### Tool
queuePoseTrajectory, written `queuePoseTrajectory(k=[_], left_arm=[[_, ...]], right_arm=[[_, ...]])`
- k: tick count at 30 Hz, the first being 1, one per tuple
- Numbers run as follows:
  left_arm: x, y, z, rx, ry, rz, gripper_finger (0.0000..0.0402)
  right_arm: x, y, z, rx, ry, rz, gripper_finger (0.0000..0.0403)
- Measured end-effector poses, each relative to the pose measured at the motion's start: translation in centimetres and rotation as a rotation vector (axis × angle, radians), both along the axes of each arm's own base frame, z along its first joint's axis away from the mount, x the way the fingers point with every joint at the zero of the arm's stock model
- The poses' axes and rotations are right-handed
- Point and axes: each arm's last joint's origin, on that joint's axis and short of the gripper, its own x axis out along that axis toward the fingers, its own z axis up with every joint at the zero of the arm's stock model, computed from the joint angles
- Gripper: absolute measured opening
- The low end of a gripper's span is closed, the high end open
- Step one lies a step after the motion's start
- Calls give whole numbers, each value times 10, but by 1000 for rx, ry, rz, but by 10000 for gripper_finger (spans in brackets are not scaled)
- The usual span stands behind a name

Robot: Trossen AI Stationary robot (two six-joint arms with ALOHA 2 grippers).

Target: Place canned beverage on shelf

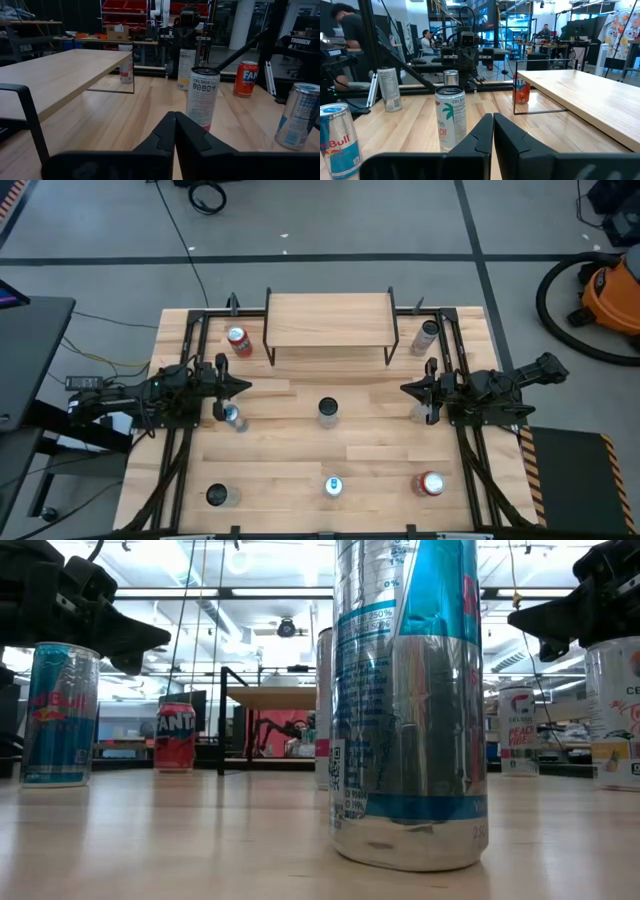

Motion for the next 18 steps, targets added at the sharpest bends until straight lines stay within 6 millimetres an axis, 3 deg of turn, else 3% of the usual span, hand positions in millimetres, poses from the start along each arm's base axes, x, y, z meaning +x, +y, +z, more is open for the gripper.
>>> queuePoseTrajectory(k=[5,18], left_arm=[[0,0,4,77,-34,2,14],[0,0,8,52,-74,2,14]], right_arm=[[0,0,0,0,0,0,23],[0,0,0,0,-1,0,23]])
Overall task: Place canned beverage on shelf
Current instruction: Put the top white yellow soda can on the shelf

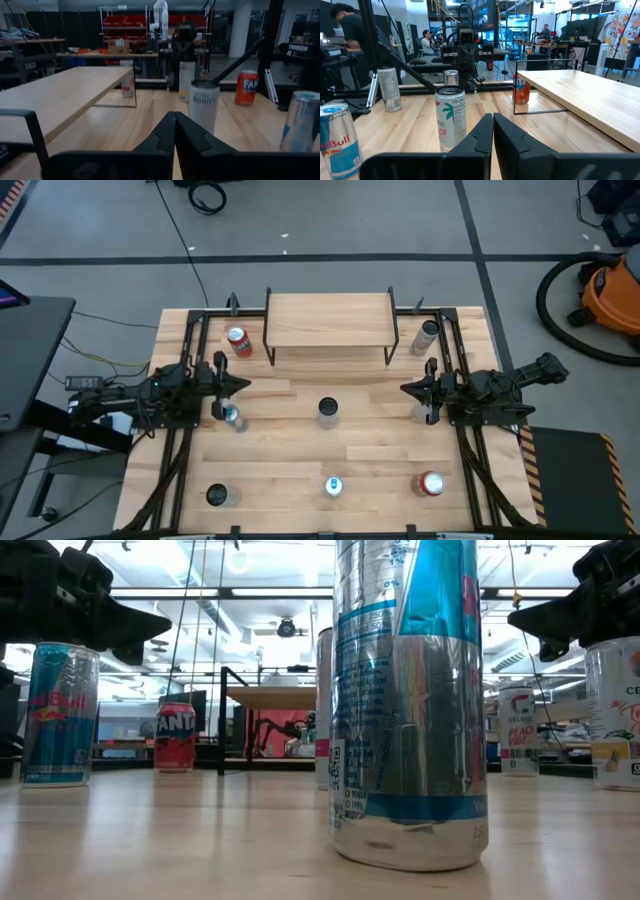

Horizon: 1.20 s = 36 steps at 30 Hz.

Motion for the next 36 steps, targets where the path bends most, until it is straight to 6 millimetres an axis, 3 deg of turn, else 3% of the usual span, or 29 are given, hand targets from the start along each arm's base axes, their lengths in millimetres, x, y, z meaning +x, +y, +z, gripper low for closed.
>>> queuePoseTrajectory(k=[6,20,29,36], left_arm=[[0,0,4,-106,-55,-9,14],[0,0,1,-118,-18,-20,14],[-1,7,0,-87,-20,243,14],[-1,8,-4,-191,-3,267,14]], right_arm=[[0,0,0,1,-4,0,23],[0,0,0,1,-5,0,23],[0,0,0,1,-5,0,23],[0,0,1,2,-5,0,23]])
